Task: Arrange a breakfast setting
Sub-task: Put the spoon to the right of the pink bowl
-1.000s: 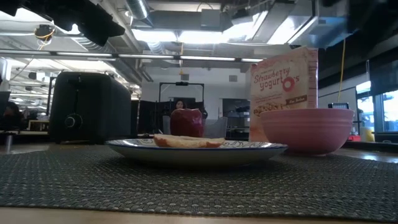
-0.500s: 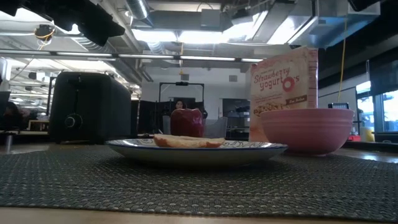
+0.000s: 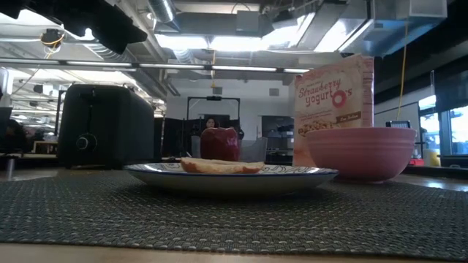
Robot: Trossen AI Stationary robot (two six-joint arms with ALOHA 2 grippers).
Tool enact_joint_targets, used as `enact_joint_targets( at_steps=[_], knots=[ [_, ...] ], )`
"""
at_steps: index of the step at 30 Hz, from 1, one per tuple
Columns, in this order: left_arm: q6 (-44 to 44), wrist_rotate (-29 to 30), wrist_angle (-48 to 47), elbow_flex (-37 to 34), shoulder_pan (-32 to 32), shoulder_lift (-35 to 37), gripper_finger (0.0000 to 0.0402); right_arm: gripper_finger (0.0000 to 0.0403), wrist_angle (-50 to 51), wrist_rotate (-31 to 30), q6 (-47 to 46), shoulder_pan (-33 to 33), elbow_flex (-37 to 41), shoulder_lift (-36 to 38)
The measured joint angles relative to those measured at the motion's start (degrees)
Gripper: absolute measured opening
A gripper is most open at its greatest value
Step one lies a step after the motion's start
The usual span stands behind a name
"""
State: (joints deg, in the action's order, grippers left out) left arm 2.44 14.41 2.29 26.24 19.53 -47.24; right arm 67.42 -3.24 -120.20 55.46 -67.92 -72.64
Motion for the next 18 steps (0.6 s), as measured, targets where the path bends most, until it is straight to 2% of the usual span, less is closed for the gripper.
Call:
enact_joint_targets(
  at_steps=[4,8,18],
  knots=[
    [0.00,0.11,0.02,0.00,0.00,0.00,0.0160,0.0392,0.35,0.96,-7.85,3.94,0.00,-1.41],
    [-0.02,0.11,-0.01,0.00,0.00,0.00,0.0160,0.0392,-0.64,4.65,-13.96,7.08,0.02,-3.05],
    [0.00,0.11,-0.05,0.00,0.00,0.00,0.0160,0.0392,-6.35,15.45,-15.69,7.23,0.04,-8.39]
  ],
)
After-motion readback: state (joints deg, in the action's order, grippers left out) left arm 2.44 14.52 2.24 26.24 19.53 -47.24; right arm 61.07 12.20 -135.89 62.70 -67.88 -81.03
